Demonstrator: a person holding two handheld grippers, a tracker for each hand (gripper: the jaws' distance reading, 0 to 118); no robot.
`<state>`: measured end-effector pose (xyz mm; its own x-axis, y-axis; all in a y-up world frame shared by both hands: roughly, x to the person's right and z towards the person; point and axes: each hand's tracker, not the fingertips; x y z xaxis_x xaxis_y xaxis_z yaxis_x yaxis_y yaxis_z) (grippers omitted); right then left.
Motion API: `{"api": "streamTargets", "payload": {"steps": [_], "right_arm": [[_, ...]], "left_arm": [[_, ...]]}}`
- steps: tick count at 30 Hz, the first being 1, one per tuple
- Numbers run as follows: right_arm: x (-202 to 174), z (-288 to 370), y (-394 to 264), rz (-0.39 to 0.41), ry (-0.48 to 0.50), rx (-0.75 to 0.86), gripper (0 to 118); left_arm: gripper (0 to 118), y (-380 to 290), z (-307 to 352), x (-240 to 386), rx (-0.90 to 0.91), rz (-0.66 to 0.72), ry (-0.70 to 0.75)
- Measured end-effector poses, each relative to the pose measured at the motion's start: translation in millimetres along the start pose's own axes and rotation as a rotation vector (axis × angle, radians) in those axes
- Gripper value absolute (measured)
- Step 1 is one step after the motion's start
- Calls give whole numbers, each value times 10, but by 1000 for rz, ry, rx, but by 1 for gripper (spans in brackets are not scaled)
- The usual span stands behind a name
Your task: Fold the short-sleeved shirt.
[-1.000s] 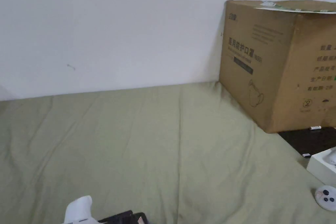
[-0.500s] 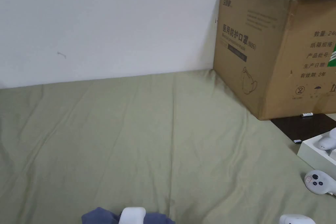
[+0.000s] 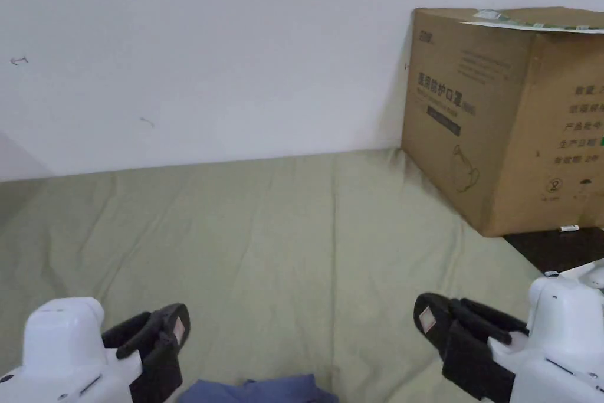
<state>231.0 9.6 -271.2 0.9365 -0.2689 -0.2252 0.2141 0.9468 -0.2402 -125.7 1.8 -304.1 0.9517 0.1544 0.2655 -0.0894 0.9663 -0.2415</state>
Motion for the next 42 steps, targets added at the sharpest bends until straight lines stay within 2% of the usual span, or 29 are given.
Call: {"api": "streamTargets", "payload": {"steps": [1, 3, 4, 5, 6, 7, 10, 13, 15, 17, 19, 21, 22, 23, 24, 25, 26, 27, 28, 29, 32, 35, 36, 37, 39, 40, 42], "right_arm": [[-123, 53, -8, 107, -59, 109, 1], [-306, 159, -164, 268, -165, 354, 1], [-379, 181, -350, 319, -264, 482, 1], [-424, 182, -446, 342, -330, 528, 1], [-471, 173, -512, 353, -409, 520, 1], [-495, 161, -543, 339, -433, 462, 1], [-463, 187, -603, 232, -378, 380, 1], [-406, 141, -574, 286, -392, 357, 1], [-386, 136, -533, 280, -403, 345, 1], [-340, 146, -490, 228, -408, 351, 1], [-321, 160, -413, 207, -401, 347, 1], [-230, 47, -285, 124, -185, 183, 1], [-161, -179, -252, 65, -22, 7, 1], [-104, -453, -269, 0, 95, -198, 1], [-30, -726, -361, -90, 178, -390, 1], [73, -1032, -532, -222, 274, -577, 1], [182, -1275, -785, -341, 284, -672, 1], [243, -1450, -984, -410, 296, -715, 1], [306, -1644, -1157, -447, 282, -779, 1], [350, -1787, -1287, -449, 233, -834, 1], [491, -2061, -1641, -494, 213, -918, 1], [583, -2175, -1876, -401, 155, -1016, 1], [610, -2167, -1903, -415, 167, -997, 0], [635, -2152, -1882, -441, 188, -979, 1], [619, -2164, -1853, -435, 188, -978, 1], [614, -2130, -1859, -423, 192, -977, 1], [594, -2131, -1868, -403, 194, -972, 1]], "left_arm": [[0, -10, 137, 16, 81, -60, 84], [0, -127, 325, 66, 228, -173, 262], [0, -226, 408, 72, 297, -210, 339], [0, -301, 465, 66, 337, -224, 382], [0, -360, 513, 48, 341, -209, 394], [0, -395, 538, 53, 331, -190, 399], [0, -409, 580, 30, 304, -169, 394], [0, -394, 595, 27, 326, -176, 369], [0, -391, 588, 46, 331, -160, 350], [0, -384, 549, 57, 307, -173, 383], [0, -336, 559, 2, 264, -156, 338], [0, -236, 542, -113, 189, -117, 274], [0, -205, 529, -187, 144, -94, 265], [0, -185, 533, -266, 108, -69, 256], [0, -189, 514, -342, 70, -42, 235], [0, -210, 480, -431, 20, -14, 218], [0, -262, 442, -506, -22, 10, 226], [0, -320, 405, -571, -57, 22, 230], [0, -392, 355, -645, -97, 43, 226], [0, -457, 295, -726, -147, 68, 215], [0, -677, 62, -995, -291, 192, 119], [0, -898, -262, -1310, -423, 308, 20], [3, -983, -389, -1422, -470, 343, -36], [18, -1061, -500, -1508, -505, 385, -86], [69, -1299, -774, -1706, -582, 502, -189], [91, -1413, -900, -1797, -616, 567, -236], [103, -1652, -1168, -1957, -665, 718, -358]]}}
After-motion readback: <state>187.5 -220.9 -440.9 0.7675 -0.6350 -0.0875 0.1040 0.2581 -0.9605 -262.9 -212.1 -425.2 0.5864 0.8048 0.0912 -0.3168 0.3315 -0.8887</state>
